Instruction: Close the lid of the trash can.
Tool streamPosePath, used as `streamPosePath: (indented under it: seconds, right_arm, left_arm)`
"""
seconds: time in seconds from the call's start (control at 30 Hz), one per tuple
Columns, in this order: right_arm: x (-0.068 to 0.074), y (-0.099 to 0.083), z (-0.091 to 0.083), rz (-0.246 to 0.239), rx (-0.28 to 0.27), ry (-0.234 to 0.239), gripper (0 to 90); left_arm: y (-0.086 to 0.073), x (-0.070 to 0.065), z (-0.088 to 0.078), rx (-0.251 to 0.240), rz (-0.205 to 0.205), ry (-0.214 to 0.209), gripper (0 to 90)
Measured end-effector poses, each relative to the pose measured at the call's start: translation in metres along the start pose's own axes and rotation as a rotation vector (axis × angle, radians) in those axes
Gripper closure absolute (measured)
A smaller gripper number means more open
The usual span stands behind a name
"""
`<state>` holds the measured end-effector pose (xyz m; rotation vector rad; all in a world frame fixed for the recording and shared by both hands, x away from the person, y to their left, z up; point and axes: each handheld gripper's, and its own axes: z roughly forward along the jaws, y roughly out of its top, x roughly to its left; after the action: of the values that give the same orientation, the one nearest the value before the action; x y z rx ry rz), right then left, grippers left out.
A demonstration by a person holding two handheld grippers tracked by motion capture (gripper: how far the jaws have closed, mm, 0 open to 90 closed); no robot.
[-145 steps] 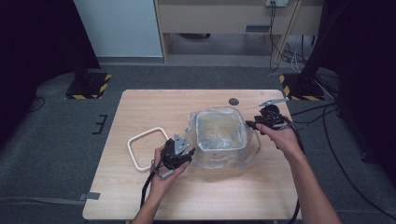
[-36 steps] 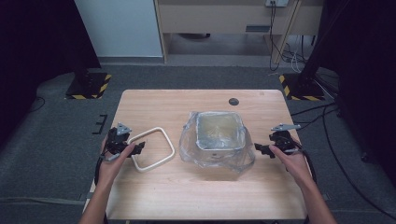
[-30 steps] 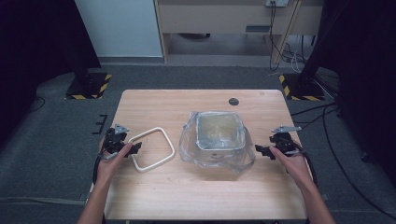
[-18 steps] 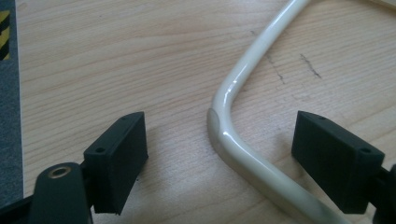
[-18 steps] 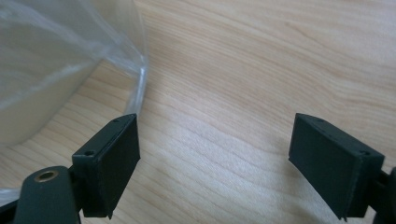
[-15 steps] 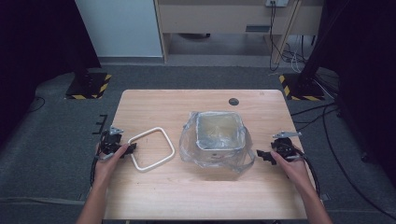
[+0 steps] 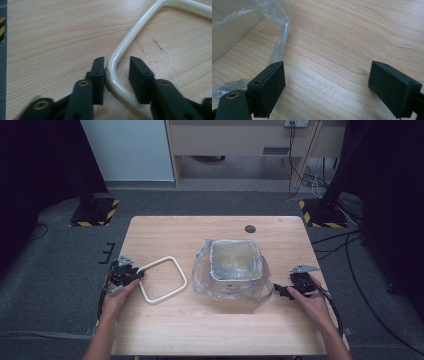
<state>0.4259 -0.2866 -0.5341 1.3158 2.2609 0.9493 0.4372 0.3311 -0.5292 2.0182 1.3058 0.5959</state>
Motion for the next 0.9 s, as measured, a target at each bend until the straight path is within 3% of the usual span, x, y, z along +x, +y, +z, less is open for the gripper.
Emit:
streamPosePath:
  seconds: [0.17, 0.4, 0.9]
  right_arm:
    - [0.000, -0.001, 0.000, 0.000, -0.010, -0.001, 13.8]
    - [0.000, -0.002, 0.001, 0.000, -0.021, -0.002, 13.5]
    - [0.002, 0.000, 0.000, -0.002, -0.014, 0.022, 13.2]
  left_arm:
    - [-0.003, -0.004, -0.001, -0.017, -0.005, 0.032, 74.6]
    - [-0.001, -0.010, -0.006, -0.042, 0.003, 0.034, 76.3]
    - [0.021, -0.014, -0.038, -0.124, 0.058, 0.046, 77.8]
